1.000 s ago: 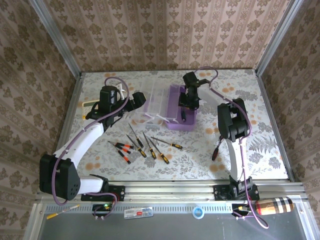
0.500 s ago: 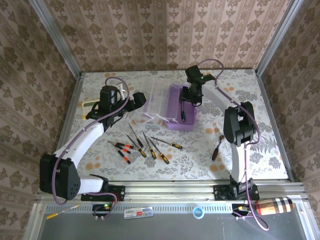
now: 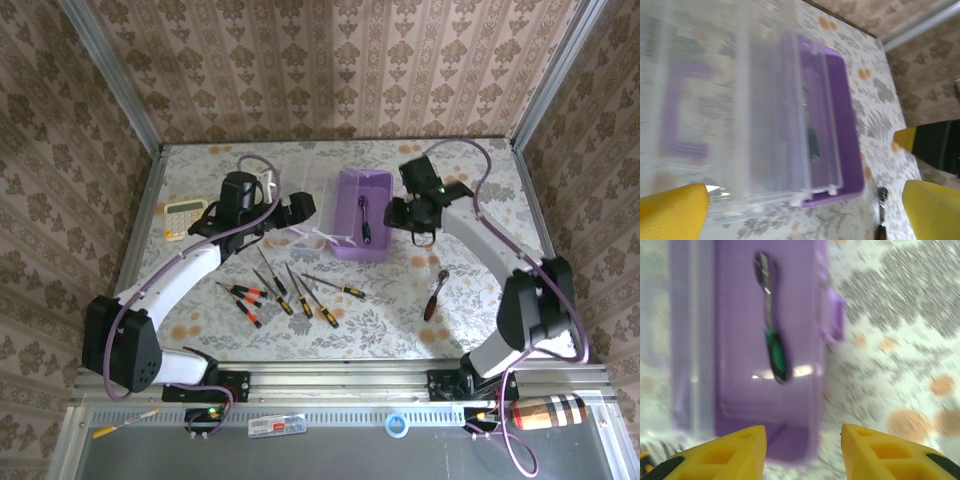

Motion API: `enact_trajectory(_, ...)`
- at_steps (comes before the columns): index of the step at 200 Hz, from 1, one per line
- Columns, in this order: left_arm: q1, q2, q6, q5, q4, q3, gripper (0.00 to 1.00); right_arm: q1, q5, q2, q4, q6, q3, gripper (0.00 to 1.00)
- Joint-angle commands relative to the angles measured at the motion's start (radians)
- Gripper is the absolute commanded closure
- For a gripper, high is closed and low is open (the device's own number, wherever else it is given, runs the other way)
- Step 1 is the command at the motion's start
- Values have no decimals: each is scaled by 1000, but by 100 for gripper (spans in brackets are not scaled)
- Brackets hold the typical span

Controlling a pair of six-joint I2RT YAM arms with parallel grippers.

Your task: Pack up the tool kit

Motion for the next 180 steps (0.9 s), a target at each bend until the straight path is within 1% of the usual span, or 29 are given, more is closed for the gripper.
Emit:
enact_trajectory(1,-52,18,4,72,31,34,0,-24,63,-135,-9,25,-153,54)
enact_trajectory(11,-75,32,2,89,34,37,0,-35,73,-206,-18,32,-225,54)
enact_trajectory(32,-119,59,2,113,23,50,0,-64,100,-300,-46,52,-353,54)
enact_trajectory(51,-144,69,1,122,20,55,0,-109,65,-358,-47,73,-464,54)
enact_trajectory(66,-153,70,1,121,18,55,0,-137,26,-374,-26,83,-531,54)
enact_trajectory(85,-153,64,6,113,12,56,0,-145,-11,-343,2,83,-569,55)
enact_trajectory(107,-153,59,21,95,-2,60,0,-145,-24,-287,33,79,-589,59)
enact_trajectory(129,-153,57,33,81,-20,66,0,-145,-30,-249,70,98,-619,60)
enact_trajectory(149,-153,60,37,77,-27,68,0,-145,-54,-223,109,109,-638,65)
enact_trajectory(165,-154,61,36,79,-26,67,0,-145,-48,-211,108,112,-628,69)
enact_trajectory(180,-153,60,37,78,-28,67,0,-144,-58,-205,110,116,-621,70)
